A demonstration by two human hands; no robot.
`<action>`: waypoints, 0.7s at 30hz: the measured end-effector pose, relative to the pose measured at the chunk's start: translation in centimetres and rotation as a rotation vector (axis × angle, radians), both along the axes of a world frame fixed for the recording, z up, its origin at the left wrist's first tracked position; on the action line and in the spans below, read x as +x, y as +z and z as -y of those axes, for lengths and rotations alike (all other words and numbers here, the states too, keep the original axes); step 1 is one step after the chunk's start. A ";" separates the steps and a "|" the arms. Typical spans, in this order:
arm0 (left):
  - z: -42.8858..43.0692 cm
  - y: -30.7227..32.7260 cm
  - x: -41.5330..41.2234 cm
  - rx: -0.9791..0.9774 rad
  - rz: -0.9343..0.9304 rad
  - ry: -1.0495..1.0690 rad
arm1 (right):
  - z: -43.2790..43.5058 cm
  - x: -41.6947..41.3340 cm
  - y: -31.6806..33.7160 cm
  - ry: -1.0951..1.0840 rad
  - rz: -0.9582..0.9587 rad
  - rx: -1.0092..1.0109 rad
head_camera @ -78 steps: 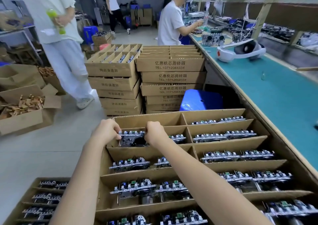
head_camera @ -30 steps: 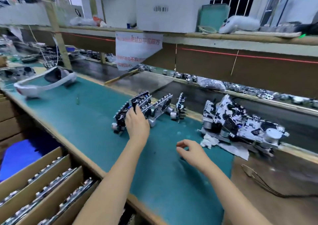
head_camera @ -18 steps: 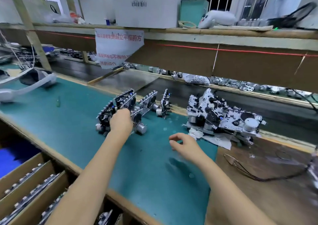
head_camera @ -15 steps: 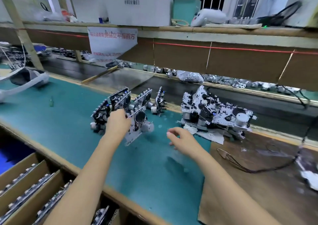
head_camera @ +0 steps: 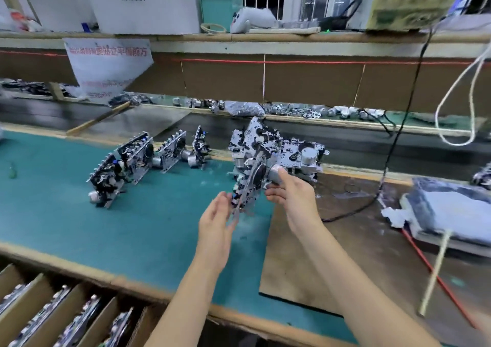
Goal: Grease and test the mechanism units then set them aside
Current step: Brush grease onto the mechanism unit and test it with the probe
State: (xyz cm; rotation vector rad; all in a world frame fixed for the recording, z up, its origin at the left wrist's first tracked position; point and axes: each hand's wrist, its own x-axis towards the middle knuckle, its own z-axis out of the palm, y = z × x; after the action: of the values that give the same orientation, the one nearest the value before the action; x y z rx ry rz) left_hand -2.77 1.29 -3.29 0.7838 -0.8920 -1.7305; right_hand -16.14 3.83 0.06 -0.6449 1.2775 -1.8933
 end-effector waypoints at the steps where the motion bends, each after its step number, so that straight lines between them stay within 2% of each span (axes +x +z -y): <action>1: 0.0 -0.1 -0.5 0.210 -0.113 -0.119 | -0.5 -0.6 0.0 0.018 -0.007 -0.032; 3: -0.2 -0.3 -1.0 0.455 -0.274 -0.307 | -1.4 -1.5 0.0 0.088 -0.053 -0.080; 5: -0.3 -0.4 -1.2 0.528 -0.439 -0.348 | -1.9 -2.2 -0.1 0.177 -0.135 -0.103; 7: 0.0 -0.9 -1.6 0.546 -0.518 -0.305 | -2.3 -2.8 -0.1 0.267 -0.240 -0.087; 9: 0.4 -1.4 -1.9 0.537 -0.507 -0.253 | -2.6 -3.7 0.1 0.383 -0.381 -0.046; 12: 1.2 -2.1 -1.6 0.439 -0.457 -0.235 | -2.6 -5.8 0.3 0.507 -0.726 0.135; 15: 1.8 -3.0 -1.1 0.334 -0.368 -0.267 | -1.5 -7.5 -1.2 0.271 -1.184 0.557; 17: 1.8 -3.0 -1.2 0.315 -0.321 -0.223 | -0.8 -7.6 -2.6 0.180 -1.304 0.782; 19: 2.2 -3.8 -1.4 0.280 -0.300 -0.211 | -0.3 -7.3 -3.9 0.176 -1.381 0.870; 21: 2.2 -3.7 -1.2 0.247 -0.297 -0.202 | -0.1 -7.2 -4.7 0.155 -1.440 0.847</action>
State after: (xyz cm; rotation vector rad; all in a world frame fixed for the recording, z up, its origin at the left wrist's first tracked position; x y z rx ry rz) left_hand -3.93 -0.96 -7.01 0.5867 -0.5774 -2.0980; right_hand -23.31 3.95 -4.68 -1.5997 2.4959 -0.3604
